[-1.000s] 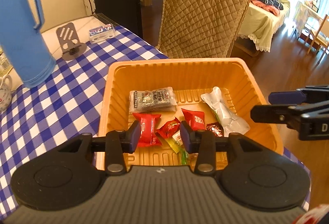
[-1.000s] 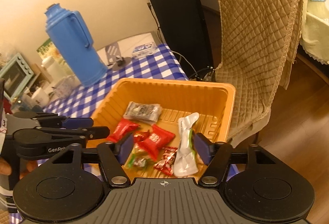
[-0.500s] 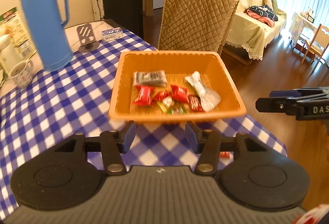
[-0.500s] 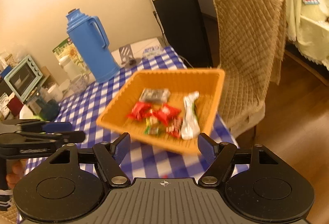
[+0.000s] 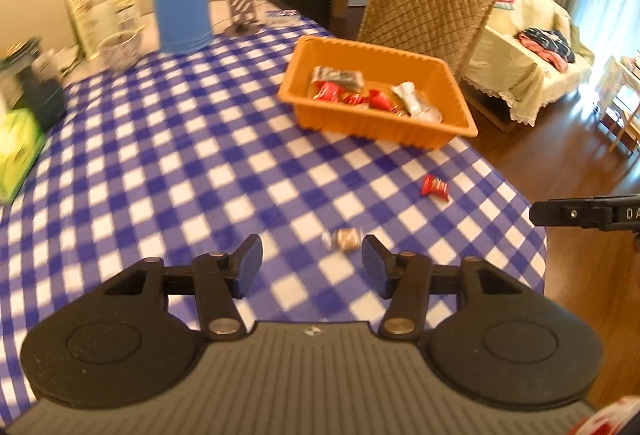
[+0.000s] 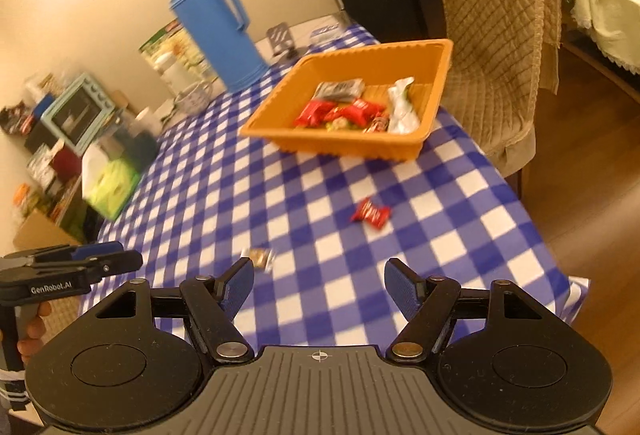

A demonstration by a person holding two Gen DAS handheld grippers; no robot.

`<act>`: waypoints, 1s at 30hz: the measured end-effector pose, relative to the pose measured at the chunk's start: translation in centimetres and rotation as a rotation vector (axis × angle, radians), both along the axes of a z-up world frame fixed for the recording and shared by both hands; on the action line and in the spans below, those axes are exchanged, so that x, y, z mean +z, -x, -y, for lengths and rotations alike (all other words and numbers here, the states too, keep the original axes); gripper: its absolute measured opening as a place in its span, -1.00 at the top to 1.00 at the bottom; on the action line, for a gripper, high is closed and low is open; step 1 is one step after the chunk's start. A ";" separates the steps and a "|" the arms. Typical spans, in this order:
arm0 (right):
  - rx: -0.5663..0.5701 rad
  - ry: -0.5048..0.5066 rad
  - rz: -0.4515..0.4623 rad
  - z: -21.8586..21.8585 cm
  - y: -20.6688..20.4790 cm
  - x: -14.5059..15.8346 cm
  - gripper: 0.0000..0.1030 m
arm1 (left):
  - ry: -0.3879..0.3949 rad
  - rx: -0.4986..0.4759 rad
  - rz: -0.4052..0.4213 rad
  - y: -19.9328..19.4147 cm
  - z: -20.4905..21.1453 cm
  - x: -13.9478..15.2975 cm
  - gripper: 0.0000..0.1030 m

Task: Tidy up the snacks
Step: 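Withdraw both tools from the tray toward the remaining loose candies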

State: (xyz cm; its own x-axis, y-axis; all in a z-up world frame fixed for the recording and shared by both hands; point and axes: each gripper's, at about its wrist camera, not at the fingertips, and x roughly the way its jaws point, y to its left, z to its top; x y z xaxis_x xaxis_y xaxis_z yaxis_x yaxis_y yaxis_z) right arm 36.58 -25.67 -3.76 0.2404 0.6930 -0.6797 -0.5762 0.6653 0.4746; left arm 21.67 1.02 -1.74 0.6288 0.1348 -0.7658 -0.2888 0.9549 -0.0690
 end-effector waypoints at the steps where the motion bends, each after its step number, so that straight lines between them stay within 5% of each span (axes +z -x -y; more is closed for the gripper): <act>1: 0.009 0.006 0.006 0.0 0.7 0.0 -0.40 | 0.003 0.012 -0.001 0.9 0.2 -0.1 -0.02; 14: 0.156 0.111 0.091 -0.2 8.6 -1.2 -0.40 | 0.023 0.063 -0.063 7.6 3.8 -2.0 -0.04; 30: 0.232 0.141 0.054 -0.4 10.9 -3.2 -0.40 | 0.049 0.074 -0.146 9.8 6.5 -4.7 -0.06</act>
